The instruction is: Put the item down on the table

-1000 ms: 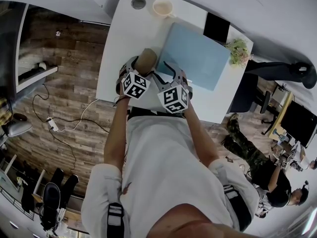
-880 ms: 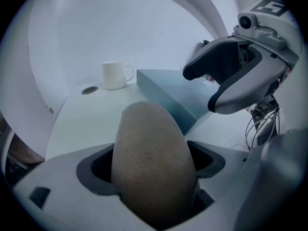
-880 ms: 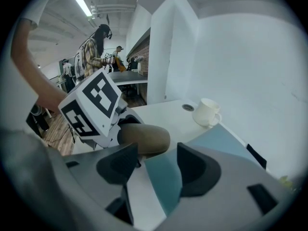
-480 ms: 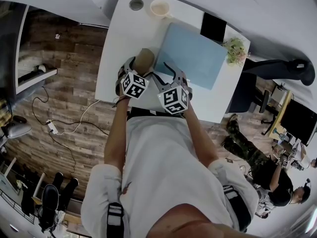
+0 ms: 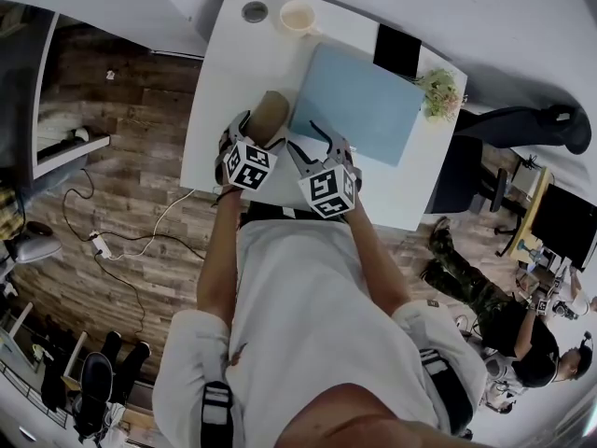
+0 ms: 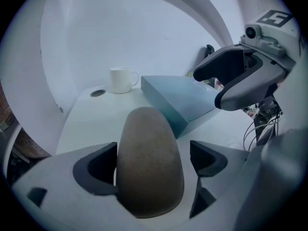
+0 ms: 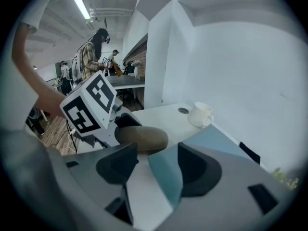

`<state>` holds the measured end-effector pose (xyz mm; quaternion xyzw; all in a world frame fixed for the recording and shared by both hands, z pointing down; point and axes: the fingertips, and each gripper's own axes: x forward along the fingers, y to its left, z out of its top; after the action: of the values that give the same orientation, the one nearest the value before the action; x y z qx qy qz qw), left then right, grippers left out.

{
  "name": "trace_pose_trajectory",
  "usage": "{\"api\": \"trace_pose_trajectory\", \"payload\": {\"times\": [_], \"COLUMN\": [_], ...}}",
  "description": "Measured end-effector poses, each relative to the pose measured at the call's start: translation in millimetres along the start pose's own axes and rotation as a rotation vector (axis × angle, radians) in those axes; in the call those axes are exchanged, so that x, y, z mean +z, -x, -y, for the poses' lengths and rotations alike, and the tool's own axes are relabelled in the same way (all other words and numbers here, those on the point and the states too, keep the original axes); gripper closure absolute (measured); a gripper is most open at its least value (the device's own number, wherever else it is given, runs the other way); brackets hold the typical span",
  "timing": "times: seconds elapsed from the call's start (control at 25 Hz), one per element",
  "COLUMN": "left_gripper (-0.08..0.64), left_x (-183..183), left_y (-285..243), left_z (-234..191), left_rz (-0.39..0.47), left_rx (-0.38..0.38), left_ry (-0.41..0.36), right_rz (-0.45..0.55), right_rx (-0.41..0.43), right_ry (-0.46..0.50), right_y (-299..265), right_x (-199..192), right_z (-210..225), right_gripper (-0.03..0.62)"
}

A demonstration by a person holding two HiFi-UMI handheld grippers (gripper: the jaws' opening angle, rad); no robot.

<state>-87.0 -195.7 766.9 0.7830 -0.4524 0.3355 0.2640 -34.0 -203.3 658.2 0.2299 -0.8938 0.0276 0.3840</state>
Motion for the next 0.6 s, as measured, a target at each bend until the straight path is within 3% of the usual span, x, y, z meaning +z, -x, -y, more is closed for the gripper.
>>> {"api": "trace_pose_trajectory", "payload": {"times": [0.2,0.6], "left_gripper": [0.081,0.14], "left_x": [14,80], "left_y": [20,102], "left_z": [1,-9], "left_rz": [0.07,0.376], "left_rx": [0.034,0.169], "left_ry": [-0.024,-0.023], "right_rz": [0.041,0.188], "right_rx": [-0.017,-0.122], "right_ry": [-0.027,-0.079], "right_y": [10,50], "right_x": [6,34], "right_z": [2,20], "right_gripper": [0.325,0.339]}}
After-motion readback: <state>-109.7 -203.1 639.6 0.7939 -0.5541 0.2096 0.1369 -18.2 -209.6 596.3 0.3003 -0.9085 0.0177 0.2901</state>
